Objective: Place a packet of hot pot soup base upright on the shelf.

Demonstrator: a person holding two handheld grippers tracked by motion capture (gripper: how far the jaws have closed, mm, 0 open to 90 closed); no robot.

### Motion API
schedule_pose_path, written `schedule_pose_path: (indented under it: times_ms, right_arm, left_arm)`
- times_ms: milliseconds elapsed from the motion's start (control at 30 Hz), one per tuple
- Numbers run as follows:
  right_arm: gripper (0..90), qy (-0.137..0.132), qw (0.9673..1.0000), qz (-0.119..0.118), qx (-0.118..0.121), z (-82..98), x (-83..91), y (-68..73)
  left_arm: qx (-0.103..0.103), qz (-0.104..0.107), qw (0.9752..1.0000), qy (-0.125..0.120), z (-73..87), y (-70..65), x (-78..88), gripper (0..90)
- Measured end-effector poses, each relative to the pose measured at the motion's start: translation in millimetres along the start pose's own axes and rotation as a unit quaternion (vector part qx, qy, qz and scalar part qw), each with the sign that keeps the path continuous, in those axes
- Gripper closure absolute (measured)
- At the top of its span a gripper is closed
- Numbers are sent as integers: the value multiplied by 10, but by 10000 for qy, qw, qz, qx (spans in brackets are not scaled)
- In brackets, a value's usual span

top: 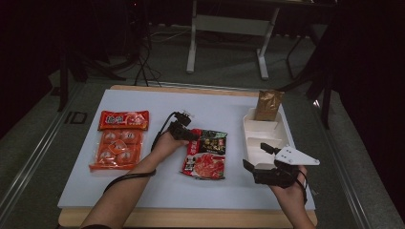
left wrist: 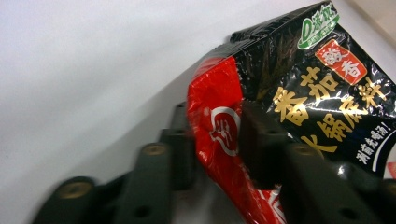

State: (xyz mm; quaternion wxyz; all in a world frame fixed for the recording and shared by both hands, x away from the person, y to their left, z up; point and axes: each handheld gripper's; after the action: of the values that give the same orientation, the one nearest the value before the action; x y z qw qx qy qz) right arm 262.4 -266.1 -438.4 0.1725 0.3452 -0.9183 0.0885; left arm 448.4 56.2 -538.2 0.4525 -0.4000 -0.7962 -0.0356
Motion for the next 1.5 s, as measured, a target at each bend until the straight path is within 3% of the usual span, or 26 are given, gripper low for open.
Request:
schedule_pose_path:
  times_ms: [67, 267, 867, 1100, 1500]
  right_arm:
    - [133, 7, 10000, -2, -17, -3, -4, 1]
    - [133, 25, 10000, 9, -1, -7, -8, 9]
    - [132, -55, 9999, 81, -68, -32, 30, -7]
    - [113, -94, 9998, 128, -142, -47, 54, -28]
    - [105, -196, 9997, 154, -42, -83, 95, -25]
  left_arm:
    - [-10, -96, 9999, 58, -10, -8, 4, 780]
    - [37, -60, 9999, 81, -36, -19, 45, 843]
    - [-266, -126, 9987, -413, -95, -283, 404, 873]
    - [-357, -30, 9967, -725, -90, -410, 561, 874]
    - [-548, 130, 9918, -1143, -43, -648, 820, 875]
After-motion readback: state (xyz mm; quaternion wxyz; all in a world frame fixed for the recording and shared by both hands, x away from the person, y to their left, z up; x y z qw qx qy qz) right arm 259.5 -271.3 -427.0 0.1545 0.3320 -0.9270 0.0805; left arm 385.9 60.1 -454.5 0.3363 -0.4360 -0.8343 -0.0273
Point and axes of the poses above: each handheld gripper's, and its own axes: x roughly backward along the jaws, z roughly out of its underside, y roughly to its left, and after that the axes turned 3 degrees about z, right-handed
